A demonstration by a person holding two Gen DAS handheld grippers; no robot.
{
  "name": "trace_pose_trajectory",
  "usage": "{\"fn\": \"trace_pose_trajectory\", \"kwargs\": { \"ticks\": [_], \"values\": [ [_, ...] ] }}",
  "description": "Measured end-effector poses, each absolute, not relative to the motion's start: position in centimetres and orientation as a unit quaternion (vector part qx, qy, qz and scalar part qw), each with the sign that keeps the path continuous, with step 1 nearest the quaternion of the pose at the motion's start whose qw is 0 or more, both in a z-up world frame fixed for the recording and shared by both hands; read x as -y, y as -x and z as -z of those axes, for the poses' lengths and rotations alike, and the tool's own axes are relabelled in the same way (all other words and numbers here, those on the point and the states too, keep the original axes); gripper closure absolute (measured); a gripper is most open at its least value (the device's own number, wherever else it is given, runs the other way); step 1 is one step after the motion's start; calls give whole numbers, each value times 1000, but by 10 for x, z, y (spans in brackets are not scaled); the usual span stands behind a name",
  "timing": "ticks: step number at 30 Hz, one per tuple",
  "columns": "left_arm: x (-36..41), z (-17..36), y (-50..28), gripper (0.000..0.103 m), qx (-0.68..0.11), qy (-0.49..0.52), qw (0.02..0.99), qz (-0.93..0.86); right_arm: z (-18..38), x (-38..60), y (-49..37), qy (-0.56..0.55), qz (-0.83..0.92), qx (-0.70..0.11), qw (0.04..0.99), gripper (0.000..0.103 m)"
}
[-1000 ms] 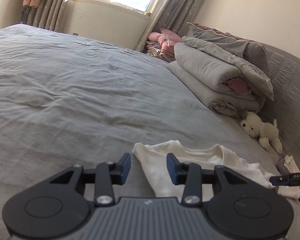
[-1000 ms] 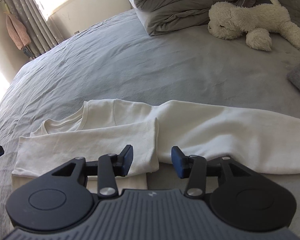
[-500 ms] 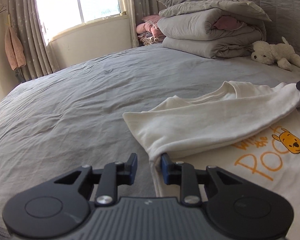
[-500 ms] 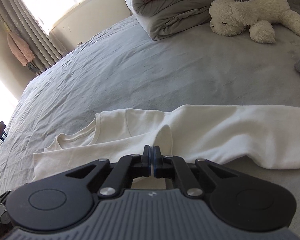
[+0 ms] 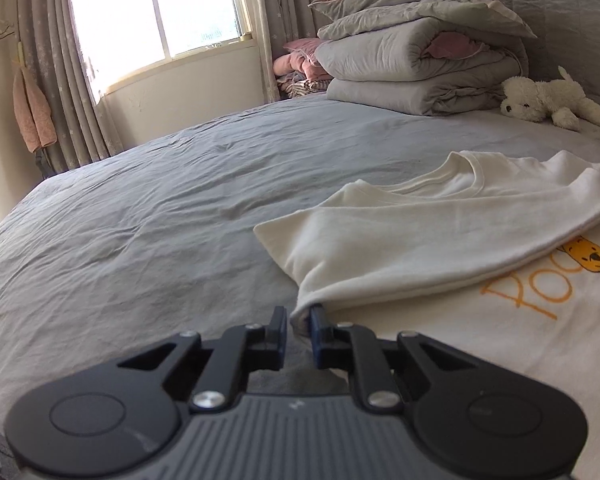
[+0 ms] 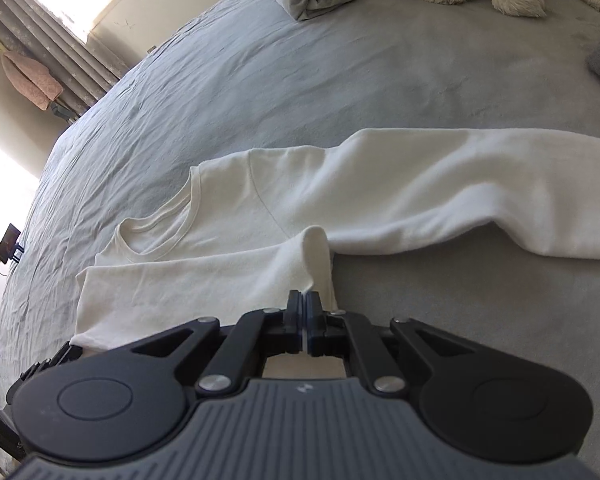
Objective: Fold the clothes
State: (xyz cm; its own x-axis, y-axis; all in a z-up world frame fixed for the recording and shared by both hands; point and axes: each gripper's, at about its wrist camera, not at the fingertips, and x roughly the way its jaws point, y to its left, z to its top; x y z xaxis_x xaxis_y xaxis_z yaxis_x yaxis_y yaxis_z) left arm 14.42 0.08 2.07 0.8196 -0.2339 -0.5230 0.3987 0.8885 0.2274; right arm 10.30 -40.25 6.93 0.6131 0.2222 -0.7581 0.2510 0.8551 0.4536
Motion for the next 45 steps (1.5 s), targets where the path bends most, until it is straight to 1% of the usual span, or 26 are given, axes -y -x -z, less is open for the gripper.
{"fn": "trace_pose_trajectory", "kwargs": {
  "ticks": [4,15,16,17,20,22,25,29,31,34,35,37,38,39,41,42,44,45],
  "values": [
    [-5,-20,-144,92,-246,-173,938,174,-88,397,-79,-255,-19,-426,868,100],
    [-5,-19,-143,92,-243,-188,936,174,-77,373,-45,-245,1,-440,864,100],
    [-6,-19,-143,93,-243,-189,936,174,-74,372,-41,-247,5,-440,864,100],
    [-7,-19,-144,102,-245,-191,935,169,-75,371,-37,-247,3,-435,866,100],
    [-14,-16,-148,102,-256,-198,934,150,-78,361,-28,-236,-14,-429,872,100],
    [-21,-22,-150,102,-262,-177,935,162,-76,352,-24,-223,-27,-432,874,100],
    [-34,-34,-158,101,-273,-109,941,169,-74,340,-17,-201,-24,-434,878,100],
    [-37,-45,-174,100,-283,-42,942,173,-96,344,3,-167,13,-364,916,100],
    [-32,-48,-182,97,-286,-22,942,175,-93,341,2,-153,-2,-372,915,100],
    [-15,-49,-193,94,-287,-25,941,176,-70,327,-9,-113,-7,-416,902,100],
    [-8,-48,-196,90,-289,-31,941,175,-64,325,-12,-105,-9,-426,898,99],
    [5,-45,-204,80,-294,-43,939,171,-60,323,-12,-105,-18,-433,895,99],
    [10,-43,-206,67,-296,-46,939,169,-62,324,-10,-109,-27,-431,895,99],
    [16,-41,-209,58,-299,-52,939,164,-65,327,-7,-123,-40,-425,896,99],
    [25,-33,-210,61,-309,-82,935,153,-75,335,1,-169,-75,-403,897,99],
    [29,-28,-210,66,-315,-101,933,145,-80,340,4,-193,-92,-391,895,99],
    [27,-23,-206,67,-310,-112,933,142,-89,347,10,-229,-114,-373,892,99],
    [23,-23,-205,67,-309,-105,935,141,-90,346,11,-223,-111,-375,893,99]
  ]
}}
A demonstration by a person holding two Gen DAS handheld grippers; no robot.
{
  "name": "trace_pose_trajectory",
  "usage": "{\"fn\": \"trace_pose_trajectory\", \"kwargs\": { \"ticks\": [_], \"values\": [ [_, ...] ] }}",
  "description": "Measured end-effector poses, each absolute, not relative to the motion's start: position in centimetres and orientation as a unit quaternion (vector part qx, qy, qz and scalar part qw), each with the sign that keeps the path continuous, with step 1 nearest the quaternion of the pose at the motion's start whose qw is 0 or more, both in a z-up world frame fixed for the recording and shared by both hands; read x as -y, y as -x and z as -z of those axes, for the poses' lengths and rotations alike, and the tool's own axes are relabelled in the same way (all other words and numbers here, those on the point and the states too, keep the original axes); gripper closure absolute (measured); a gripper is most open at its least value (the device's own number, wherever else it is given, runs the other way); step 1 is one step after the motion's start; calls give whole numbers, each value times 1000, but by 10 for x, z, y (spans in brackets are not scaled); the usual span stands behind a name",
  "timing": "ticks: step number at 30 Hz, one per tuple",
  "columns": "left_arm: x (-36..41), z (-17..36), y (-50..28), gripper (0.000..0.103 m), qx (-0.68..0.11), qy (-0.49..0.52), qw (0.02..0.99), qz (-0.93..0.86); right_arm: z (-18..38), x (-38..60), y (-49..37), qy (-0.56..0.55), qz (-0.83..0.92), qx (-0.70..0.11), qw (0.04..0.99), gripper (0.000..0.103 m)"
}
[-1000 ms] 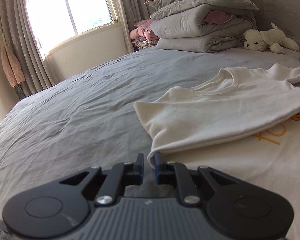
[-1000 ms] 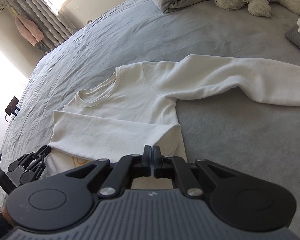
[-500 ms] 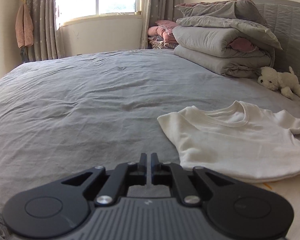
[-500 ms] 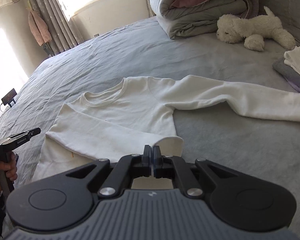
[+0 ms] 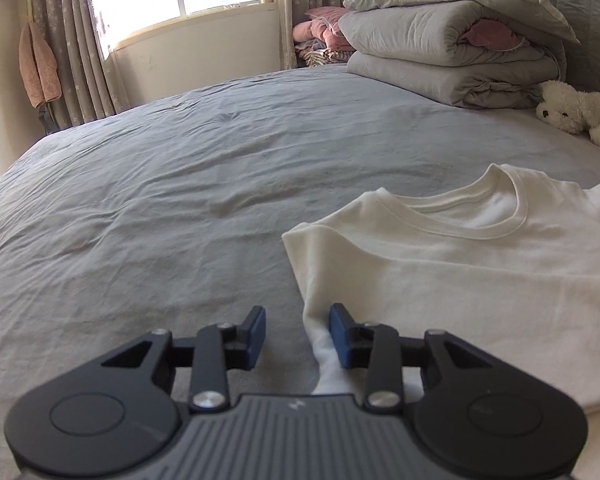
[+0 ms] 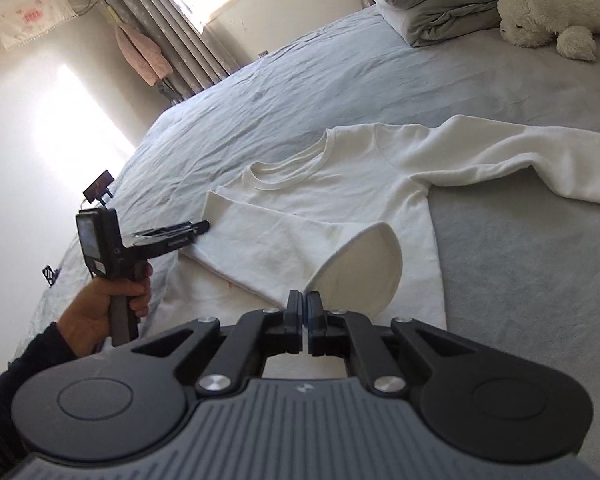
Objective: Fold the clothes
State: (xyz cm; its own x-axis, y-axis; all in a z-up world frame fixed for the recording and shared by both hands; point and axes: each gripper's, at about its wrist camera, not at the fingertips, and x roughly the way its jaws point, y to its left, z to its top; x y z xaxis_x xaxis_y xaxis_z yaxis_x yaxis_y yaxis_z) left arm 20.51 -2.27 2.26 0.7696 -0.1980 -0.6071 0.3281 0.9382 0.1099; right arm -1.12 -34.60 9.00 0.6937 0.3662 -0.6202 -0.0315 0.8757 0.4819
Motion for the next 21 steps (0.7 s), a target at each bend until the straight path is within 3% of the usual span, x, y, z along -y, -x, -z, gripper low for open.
{"fn": "trace_pose_trajectory", "kwargs": {
  "ticks": [8,11,12,21],
  "values": [
    [-1,-38,-236,71,-319,29,936,148,-64,335,-2,-154,-54,-438,884,99],
    [24,-30,-252,67,-337,-5,930,144,-65,334,1,-152,-71,-429,888,99],
    [30,-27,-257,61,-341,-19,930,133,-66,334,1,-152,-74,-427,888,99],
    [13,-34,-258,66,-319,26,941,109,-84,370,15,-212,-76,-376,899,99]
  ]
}}
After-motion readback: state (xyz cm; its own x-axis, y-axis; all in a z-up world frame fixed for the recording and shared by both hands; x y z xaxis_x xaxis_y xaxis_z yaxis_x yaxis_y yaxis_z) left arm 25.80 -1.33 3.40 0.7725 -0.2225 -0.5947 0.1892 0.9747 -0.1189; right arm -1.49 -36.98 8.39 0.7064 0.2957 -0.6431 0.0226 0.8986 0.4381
